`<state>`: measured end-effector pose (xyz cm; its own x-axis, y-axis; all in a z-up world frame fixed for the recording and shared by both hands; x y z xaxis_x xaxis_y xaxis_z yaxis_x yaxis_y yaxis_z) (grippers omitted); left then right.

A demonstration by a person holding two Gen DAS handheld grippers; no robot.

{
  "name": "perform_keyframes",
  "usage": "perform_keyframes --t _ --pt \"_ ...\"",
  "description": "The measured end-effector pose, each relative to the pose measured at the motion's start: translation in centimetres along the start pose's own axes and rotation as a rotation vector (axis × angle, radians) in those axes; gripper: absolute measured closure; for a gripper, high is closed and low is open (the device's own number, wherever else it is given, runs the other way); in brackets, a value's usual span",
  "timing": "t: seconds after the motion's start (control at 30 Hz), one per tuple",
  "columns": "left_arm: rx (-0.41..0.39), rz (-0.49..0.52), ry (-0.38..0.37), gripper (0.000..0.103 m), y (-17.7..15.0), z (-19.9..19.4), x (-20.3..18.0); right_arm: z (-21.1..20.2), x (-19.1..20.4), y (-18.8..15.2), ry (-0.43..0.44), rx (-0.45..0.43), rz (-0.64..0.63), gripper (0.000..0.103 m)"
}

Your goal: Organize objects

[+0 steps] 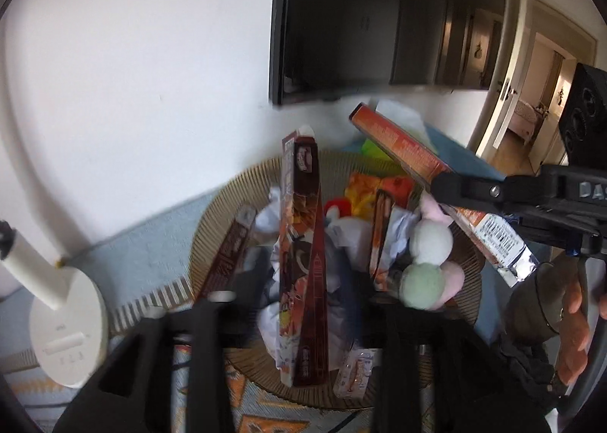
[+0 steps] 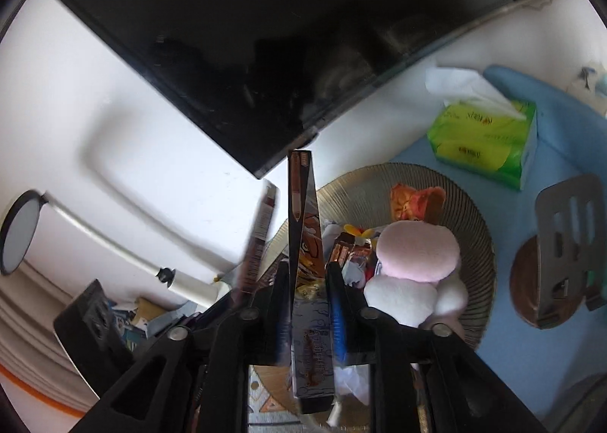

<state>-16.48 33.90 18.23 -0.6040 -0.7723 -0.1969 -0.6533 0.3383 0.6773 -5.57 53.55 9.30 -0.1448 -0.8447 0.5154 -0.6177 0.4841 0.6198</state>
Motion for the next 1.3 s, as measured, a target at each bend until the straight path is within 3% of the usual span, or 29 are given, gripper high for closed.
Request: perform_keyframes --t 0.03,0.1,0.23,0.53,0.7,0.8,0.97,1.03,1.1,1.2,1.3 --pt "0.019 0.002 0.005 0.0 0.0 0.4 0.0 0.2 -0.1 0.1 -0.017 0.001 0.001 0.023" --pt "-0.003 0.026 0.026 0.0 -0.5 0.6 0.0 -0.1 0.0 -0.1 -0.033 -0.048 -0.001 0.014" --pt "-0.045 0.059 0.039 0.0 -1.4 0.6 0.0 -1.0 -0.3 -0.1 -0.047 -0.078 0.018 0.012" --pt "-0.11 0.019 0.061 0.0 -2.5 -1.7 1.6 -2.6 -0.4 -1.3 -0.049 -0.092 0.048 0.012" --pt "-0.139 0.009 0.122 0.0 -3.9 -5.0 3.2 -4.1 3.4 -2.8 -0.004 -0.102 -0.002 0.011" --pt "-0.124 -0.046 0.153 0.0 -4.8 -7.6 5.4 -4.6 7.2 -4.4 0.015 -0.099 -0.088 0.0" --pt "-0.158 -0.062 0.337 0.0 -5.5 -13.6 9.5 -3.4 14.0 -8.2 0.013 -0.018 -0.3 0.0" --pt "-0.168 -0.064 0.434 0.0 -5.9 -17.0 12.0 -2.5 15.7 -9.9 0.017 0.023 -0.371 0.0" --pt "-0.159 -0.077 0.484 0.0 -6.3 -19.2 14.1 -1.4 16.6 -11.9 0.0 0.078 -0.426 0.0" --pt "-0.141 -0.127 0.548 0.0 -9.7 -20.7 17.3 0.0 16.3 -15.2 -0.088 0.112 -0.484 0.0" --pt "-0.098 -0.206 0.551 0.0 -15.3 -19.1 19.8 1.7 14.3 -18.6 -0.173 0.17 -0.487 0.0"
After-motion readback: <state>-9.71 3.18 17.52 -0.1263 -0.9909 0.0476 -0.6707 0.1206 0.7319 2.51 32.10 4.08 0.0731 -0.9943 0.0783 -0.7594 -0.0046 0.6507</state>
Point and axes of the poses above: each gripper's, at about its wrist camera, not at the fingertips, and z roughly the way its jaws point, x to its left, y to its top, the point moved 1 cm from there along z, roughly the way its jaws point, and after that the axes turned 9 degrees about -z, right-handed, at the moved point
